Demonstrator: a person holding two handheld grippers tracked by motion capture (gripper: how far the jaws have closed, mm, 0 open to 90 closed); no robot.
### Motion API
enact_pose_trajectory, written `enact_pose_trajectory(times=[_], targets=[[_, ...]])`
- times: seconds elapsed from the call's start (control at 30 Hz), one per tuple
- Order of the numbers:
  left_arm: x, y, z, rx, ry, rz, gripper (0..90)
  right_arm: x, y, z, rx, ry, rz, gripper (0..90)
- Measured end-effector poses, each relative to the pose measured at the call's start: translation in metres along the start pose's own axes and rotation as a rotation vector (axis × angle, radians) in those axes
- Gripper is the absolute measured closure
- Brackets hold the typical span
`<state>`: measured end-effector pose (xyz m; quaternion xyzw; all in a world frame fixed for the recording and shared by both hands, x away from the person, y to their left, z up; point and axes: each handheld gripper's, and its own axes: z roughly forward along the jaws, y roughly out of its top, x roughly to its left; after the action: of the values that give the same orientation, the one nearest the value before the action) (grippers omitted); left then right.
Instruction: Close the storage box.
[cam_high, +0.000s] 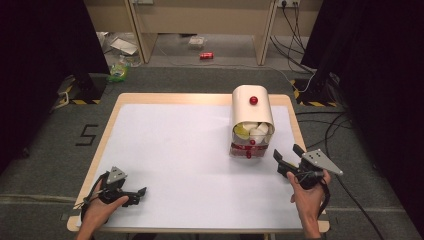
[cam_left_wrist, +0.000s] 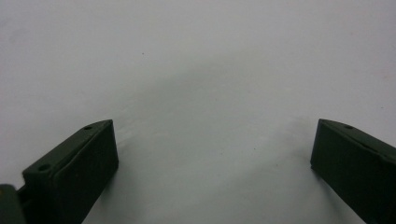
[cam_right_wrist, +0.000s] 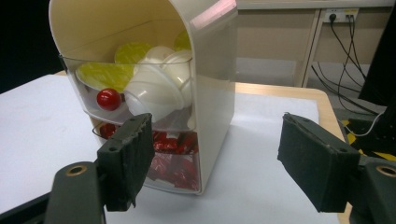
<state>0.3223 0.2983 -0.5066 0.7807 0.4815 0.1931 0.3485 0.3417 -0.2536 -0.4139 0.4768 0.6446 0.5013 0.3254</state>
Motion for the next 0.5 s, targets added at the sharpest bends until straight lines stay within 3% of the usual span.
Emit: enact_pose_trajectory(times=[0.5], targets=[[0.000, 0.000, 0.000, -0.001, 0.000, 0.000, 0.0, -0.004, -0.013, -0.013, 0.022, -0.019, -0.005, 27.8]])
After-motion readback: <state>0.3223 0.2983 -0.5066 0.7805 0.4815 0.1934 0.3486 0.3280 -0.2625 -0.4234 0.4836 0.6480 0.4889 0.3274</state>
